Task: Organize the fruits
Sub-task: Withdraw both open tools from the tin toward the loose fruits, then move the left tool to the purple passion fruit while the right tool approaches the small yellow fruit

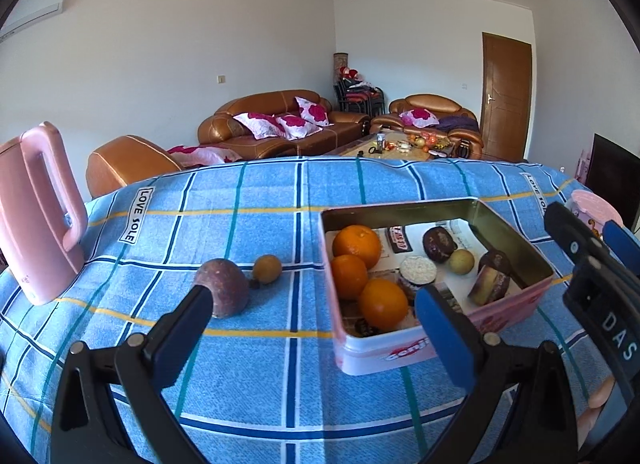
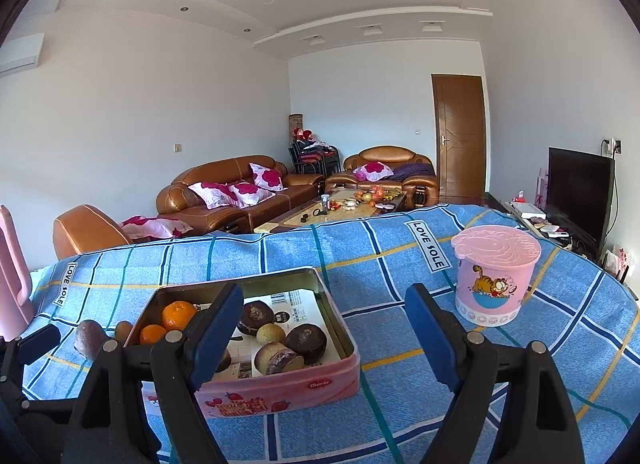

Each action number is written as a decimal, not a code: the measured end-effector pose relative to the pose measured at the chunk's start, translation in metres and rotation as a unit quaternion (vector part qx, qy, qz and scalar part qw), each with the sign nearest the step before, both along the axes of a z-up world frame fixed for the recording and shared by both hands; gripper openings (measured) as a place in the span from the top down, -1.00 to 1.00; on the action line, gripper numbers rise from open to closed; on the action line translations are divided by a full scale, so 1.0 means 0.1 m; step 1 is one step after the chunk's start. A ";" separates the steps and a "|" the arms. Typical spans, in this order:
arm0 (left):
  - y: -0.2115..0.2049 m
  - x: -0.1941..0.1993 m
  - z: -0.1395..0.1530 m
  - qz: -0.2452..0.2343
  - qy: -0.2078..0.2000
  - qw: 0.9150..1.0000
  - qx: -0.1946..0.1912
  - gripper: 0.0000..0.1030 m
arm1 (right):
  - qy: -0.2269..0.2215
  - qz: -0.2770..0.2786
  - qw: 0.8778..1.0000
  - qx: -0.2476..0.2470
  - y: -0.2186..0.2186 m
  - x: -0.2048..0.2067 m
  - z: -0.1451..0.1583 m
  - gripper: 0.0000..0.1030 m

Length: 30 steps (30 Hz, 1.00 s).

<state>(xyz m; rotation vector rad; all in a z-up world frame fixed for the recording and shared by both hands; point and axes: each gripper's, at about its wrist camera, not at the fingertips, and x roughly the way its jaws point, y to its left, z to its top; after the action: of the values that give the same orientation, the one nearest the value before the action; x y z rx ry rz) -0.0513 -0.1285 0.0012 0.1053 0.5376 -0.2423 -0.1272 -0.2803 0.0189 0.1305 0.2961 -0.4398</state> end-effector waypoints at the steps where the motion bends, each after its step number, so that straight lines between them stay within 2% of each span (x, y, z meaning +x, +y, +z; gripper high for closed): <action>1: 0.04 0.01 0.00 0.003 -0.001 1.000 0.002 -1.00 | 0.000 0.000 1.000 0.000 0.03 0.00 0.00 -0.64; 6: 0.20 0.09 0.00 0.020 -0.008 1.000 0.019 -1.00 | 0.007 0.012 1.000 0.010 0.17 0.08 -0.02 -0.64; 15: 0.55 0.29 -0.02 0.052 0.001 0.999 0.013 -1.00 | 0.033 0.017 0.999 0.020 0.54 0.36 -0.06 -0.64; 19: 0.66 0.38 -0.05 0.058 0.009 0.998 0.017 -1.00 | 0.028 0.019 0.999 0.025 0.69 0.47 -0.07 -0.64; 30: 0.79 0.75 -0.17 0.052 0.070 0.996 0.013 -1.00 | 0.022 0.024 0.999 0.041 0.80 0.58 -0.08 -0.64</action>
<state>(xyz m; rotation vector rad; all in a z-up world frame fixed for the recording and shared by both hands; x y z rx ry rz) 0.0241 -0.0499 -0.0161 0.0850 0.6834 -0.1426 -0.0687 -0.2005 0.0109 0.1939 0.3608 -0.3828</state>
